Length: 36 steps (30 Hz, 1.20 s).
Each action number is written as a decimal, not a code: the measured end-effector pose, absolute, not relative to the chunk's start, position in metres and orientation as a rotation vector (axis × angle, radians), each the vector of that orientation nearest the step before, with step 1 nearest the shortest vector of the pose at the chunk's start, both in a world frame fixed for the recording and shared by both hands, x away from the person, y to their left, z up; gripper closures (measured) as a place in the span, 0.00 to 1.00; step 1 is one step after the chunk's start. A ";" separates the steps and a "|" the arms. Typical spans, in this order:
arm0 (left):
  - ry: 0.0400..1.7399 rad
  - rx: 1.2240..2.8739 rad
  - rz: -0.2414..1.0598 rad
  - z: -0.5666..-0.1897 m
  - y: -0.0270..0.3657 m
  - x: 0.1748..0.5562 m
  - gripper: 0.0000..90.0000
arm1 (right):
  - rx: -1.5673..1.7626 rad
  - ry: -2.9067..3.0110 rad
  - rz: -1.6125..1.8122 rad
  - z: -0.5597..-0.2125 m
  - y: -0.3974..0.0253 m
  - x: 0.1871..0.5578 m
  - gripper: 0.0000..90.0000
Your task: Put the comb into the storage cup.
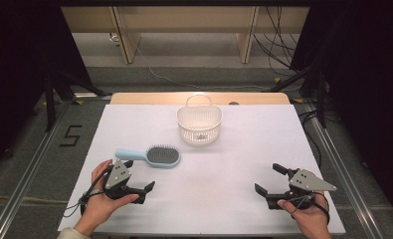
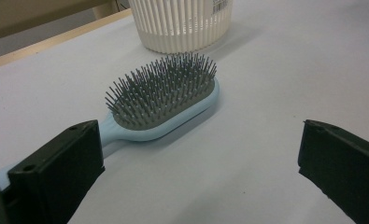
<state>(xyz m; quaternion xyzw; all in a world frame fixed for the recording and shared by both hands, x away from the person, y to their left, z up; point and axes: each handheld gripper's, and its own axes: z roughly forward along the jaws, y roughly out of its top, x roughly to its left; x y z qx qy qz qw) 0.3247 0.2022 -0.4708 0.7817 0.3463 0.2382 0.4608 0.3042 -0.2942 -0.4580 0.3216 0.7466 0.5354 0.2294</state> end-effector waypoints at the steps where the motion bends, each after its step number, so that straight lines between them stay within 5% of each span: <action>1: 0.852 1.923 0.586 -0.471 0.202 0.325 0.00 | 0.885 2.055 1.473 -0.458 -0.294 0.304 0.09; 9: 0.865 1.919 0.618 -0.469 0.203 0.326 0.06 | 0.886 2.054 1.467 -0.457 -0.294 0.303 0.08; 11: 0.891 1.907 0.673 -0.466 0.205 0.328 0.23 | 0.888 2.055 1.468 -0.458 -0.294 0.303 0.08; 12: 0.910 1.894 0.713 -0.462 0.207 0.331 0.23 | 0.888 2.056 1.467 -0.458 -0.294 0.304 0.08; 14: 0.960 1.870 0.782 -0.456 0.209 0.338 0.54 | 0.889 2.061 1.464 -0.458 -0.294 0.304 0.08; 15: 0.979 1.860 0.803 -0.453 0.210 0.341 0.54 | 0.889 2.061 1.464 -0.458 -0.294 0.304 0.08; 20: 1.132 1.890 0.832 -0.446 0.225 0.386 1.00 | 0.887 2.063 1.462 -0.459 -0.293 0.305 0.08; 36: 1.384 2.078 0.645 -0.480 0.219 0.465 1.00 | 0.887 2.072 1.460 -0.460 -0.295 0.305 0.08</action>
